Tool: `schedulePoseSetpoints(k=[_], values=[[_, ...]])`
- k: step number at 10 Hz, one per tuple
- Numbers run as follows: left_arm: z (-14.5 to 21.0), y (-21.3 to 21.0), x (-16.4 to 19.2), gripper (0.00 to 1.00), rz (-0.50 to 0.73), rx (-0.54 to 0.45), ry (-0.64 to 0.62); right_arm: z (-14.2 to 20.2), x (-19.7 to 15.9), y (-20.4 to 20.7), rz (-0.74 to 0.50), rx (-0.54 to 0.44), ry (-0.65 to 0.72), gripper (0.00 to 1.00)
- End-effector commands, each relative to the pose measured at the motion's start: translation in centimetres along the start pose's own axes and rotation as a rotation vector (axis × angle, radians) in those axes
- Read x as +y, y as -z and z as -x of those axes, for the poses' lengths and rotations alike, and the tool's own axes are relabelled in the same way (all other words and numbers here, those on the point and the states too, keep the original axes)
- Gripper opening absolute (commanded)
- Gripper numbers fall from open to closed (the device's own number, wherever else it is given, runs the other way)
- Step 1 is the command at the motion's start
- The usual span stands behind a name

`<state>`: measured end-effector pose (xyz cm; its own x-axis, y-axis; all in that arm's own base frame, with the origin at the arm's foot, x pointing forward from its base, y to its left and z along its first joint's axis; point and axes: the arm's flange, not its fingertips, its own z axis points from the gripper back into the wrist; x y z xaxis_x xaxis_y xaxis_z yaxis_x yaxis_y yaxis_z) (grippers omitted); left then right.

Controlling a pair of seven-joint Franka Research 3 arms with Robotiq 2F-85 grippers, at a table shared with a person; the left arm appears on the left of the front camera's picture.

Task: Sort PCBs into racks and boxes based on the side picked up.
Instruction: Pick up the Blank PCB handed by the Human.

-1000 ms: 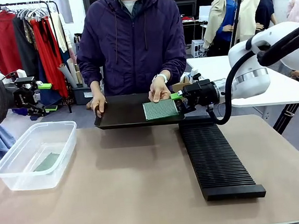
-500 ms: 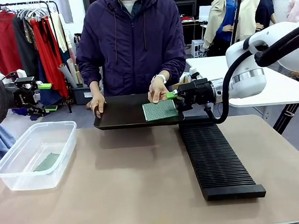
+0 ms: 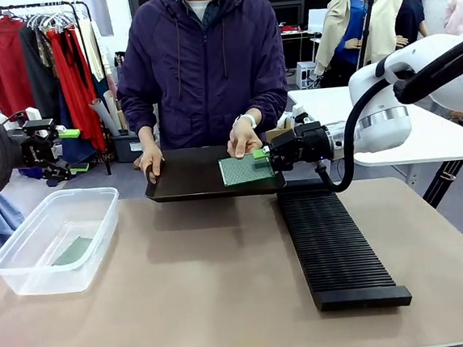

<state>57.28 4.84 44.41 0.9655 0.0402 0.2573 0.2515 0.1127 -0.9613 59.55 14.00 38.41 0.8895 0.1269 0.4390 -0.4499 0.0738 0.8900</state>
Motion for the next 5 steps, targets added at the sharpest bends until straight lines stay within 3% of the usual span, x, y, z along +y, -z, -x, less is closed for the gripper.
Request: schedulePoseSetpoints(k=[1, 5], values=[[0.15, -0.11, -0.22, 1.00, -0.009, 0.000, -0.001, -0.53, 0.09, 0.64, 0.011, -0.001, 0.024, 0.00], [0.15, -0.11, -0.22, 1.00, -0.009, 0.000, -0.001, -0.35, 0.01, 0.71, 0.024, 0.021, 0.041, 0.00]])
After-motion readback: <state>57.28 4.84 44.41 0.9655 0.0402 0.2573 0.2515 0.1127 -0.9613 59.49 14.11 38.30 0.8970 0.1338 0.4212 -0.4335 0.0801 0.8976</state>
